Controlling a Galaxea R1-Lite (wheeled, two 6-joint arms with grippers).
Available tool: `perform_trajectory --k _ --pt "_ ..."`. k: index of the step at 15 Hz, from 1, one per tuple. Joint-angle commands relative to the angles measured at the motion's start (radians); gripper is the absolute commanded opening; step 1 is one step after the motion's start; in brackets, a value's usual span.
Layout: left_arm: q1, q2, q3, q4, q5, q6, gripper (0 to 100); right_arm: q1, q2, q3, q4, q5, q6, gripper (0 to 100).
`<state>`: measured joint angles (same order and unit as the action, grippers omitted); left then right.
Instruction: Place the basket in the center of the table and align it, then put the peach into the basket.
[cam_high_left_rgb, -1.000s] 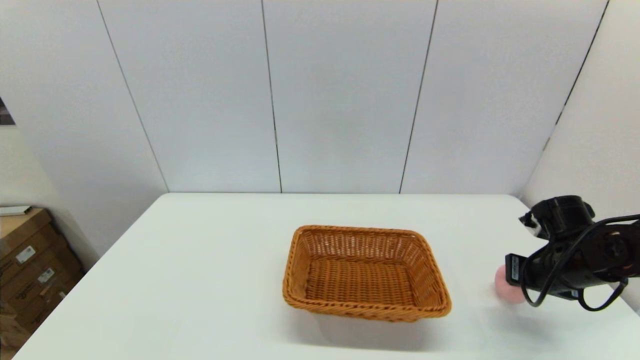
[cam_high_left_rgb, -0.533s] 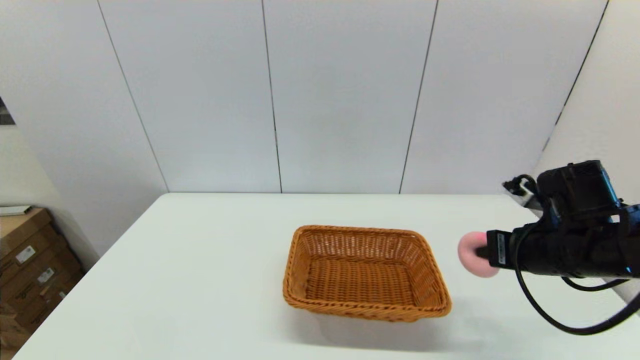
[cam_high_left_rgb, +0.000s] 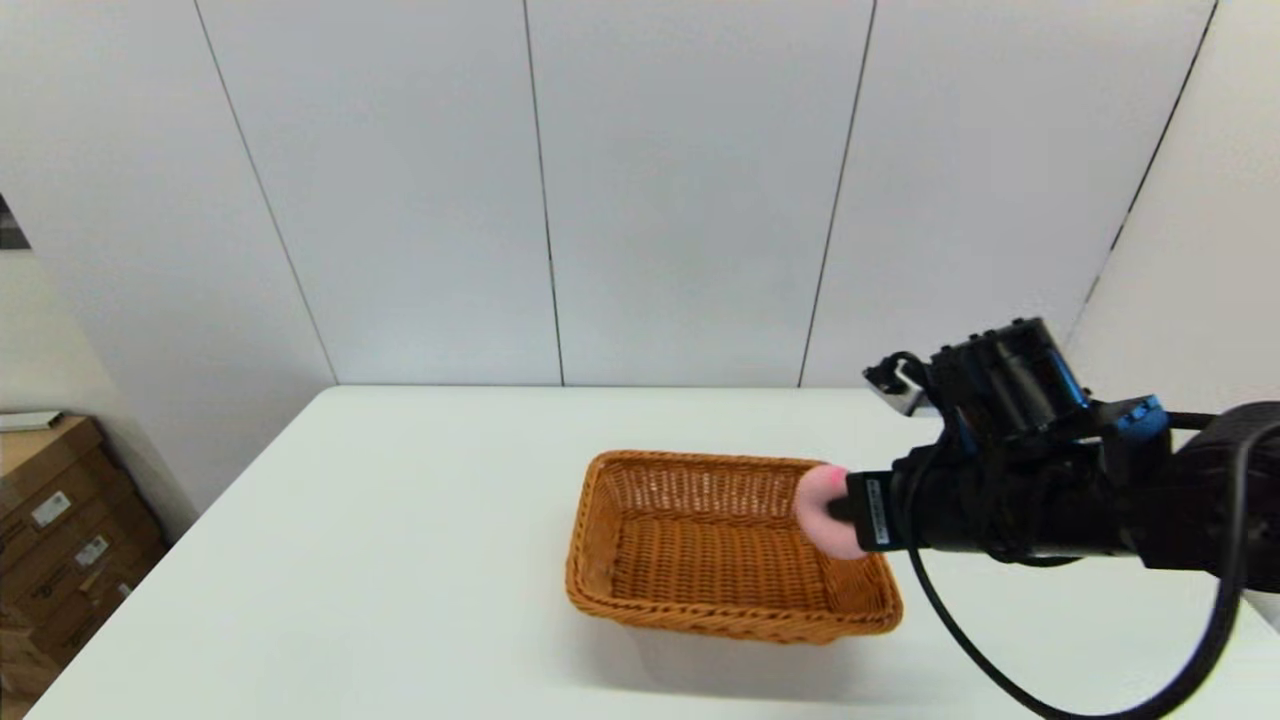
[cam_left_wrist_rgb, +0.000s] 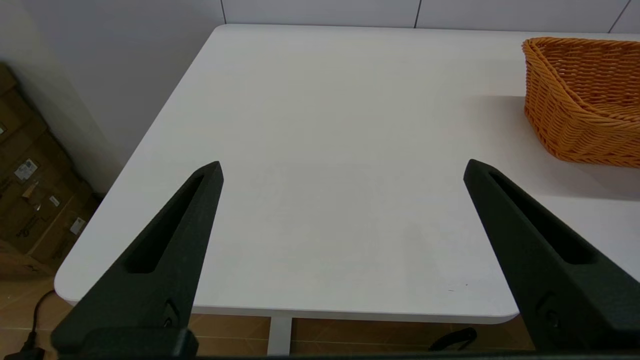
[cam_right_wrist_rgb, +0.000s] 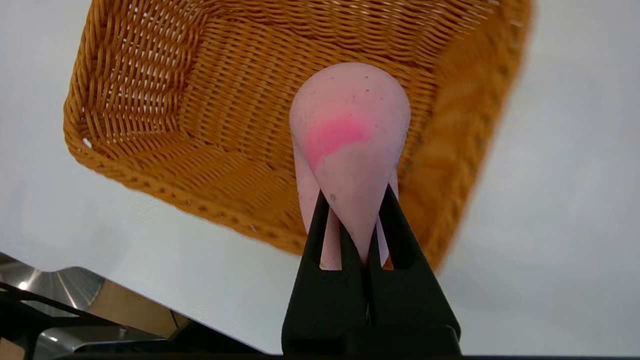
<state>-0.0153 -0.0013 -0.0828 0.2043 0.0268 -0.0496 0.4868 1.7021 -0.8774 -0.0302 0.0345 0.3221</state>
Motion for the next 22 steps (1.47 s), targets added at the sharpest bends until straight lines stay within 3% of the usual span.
perform_trajectory --k 1,4,5,12,14,16,19,21,22 --pt "0.0 0.0 0.0 0.001 0.001 0.0 100 0.029 0.189 -0.117 0.0 -0.002 0.0 0" --pt "0.0 0.0 0.0 0.001 0.001 0.0 100 0.033 0.24 -0.133 0.001 -0.019 -0.002 0" --pt "0.0 0.0 0.0 0.001 -0.001 0.0 100 0.033 0.251 -0.133 0.0 -0.019 -0.002 100" --pt "0.0 0.0 0.0 0.001 -0.001 0.0 100 0.021 0.243 -0.146 -0.004 -0.042 0.003 100" --pt "0.0 0.0 0.0 0.001 -0.001 0.0 100 -0.033 0.197 -0.153 -0.002 -0.039 0.003 100" --pt "0.0 0.0 0.0 0.001 -0.001 0.0 100 -0.145 0.119 -0.135 0.016 -0.027 -0.009 100" --pt "0.0 0.0 0.0 0.001 -0.001 0.0 100 -0.303 0.008 -0.083 0.044 0.067 -0.067 100" --pt "0.0 0.0 0.0 0.0 0.001 -0.004 100 -0.415 -0.11 -0.061 0.141 0.163 -0.103 100" --pt "0.0 0.0 0.0 0.0 0.001 -0.004 100 -0.438 -0.157 -0.046 0.162 0.177 -0.104 100"
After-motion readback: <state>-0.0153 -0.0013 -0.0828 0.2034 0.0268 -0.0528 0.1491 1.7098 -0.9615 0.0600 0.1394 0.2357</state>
